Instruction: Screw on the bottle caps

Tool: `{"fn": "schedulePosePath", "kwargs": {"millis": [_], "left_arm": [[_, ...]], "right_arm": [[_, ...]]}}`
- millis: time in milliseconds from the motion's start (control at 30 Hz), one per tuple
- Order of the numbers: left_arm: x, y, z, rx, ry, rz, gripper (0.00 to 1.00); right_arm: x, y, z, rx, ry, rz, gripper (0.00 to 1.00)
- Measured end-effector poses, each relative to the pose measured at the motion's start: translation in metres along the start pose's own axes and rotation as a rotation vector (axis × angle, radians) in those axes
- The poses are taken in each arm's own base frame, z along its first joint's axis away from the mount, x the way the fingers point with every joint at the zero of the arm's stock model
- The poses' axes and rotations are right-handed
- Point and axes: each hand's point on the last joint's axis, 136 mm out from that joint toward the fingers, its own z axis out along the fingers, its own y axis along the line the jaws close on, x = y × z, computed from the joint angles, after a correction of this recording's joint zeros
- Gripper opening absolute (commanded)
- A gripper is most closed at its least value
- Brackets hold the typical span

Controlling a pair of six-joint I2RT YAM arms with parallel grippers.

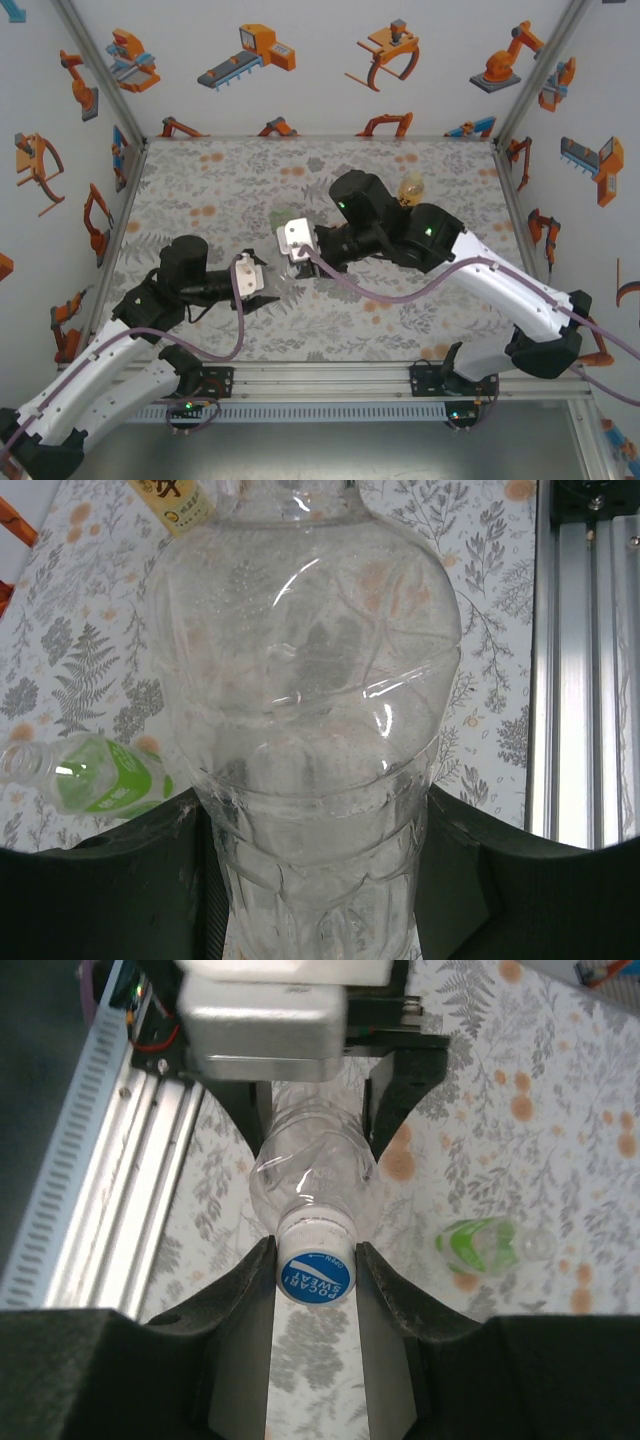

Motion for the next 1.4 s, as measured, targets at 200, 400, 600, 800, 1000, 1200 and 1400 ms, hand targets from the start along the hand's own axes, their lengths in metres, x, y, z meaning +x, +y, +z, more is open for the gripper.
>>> {"fn": "schedulePosePath", "kwargs": {"millis": [200, 400, 600, 800, 1000, 1200, 1400], "left_arm": [[0.005, 0.002, -0.003, -0.029, 0.027, -0.003, 0.0], [0.008, 0.006, -0.005, -0.057, 0.046, -0.001, 0.0], [0.011, 0.009, -0.005, -0.073, 0.06, -0.006, 0.0], [0.011, 0.011, -0.005, -0.081, 0.059, -0.006, 0.0], [0.002, 0.013, -0.003, -0.078, 0.022, 0.013, 0.0], [0.001, 0.013, -0.003, -0.077, 0.019, 0.015, 0.0], [0.001, 0.012, -0.002, -0.07, 0.016, 0.015, 0.0]], "right_arm": [[0.006, -0.016, 0.001, 0.12, -0.055, 0.343, 0.1], [0.019, -0.036, -0.001, 0.256, -0.112, 0.813, 0.12], [0.034, -0.047, -0.002, 0.338, -0.145, 1.196, 0.25], [0.041, -0.051, -0.003, 0.379, -0.173, 1.361, 0.47], [0.036, -0.054, -0.008, 0.391, -0.202, 1.347, 0.55], [0.026, -0.055, -0.027, 0.425, -0.21, 1.149, 0.55], [0.009, -0.048, -0.044, 0.418, -0.189, 0.777, 0.52]]}}
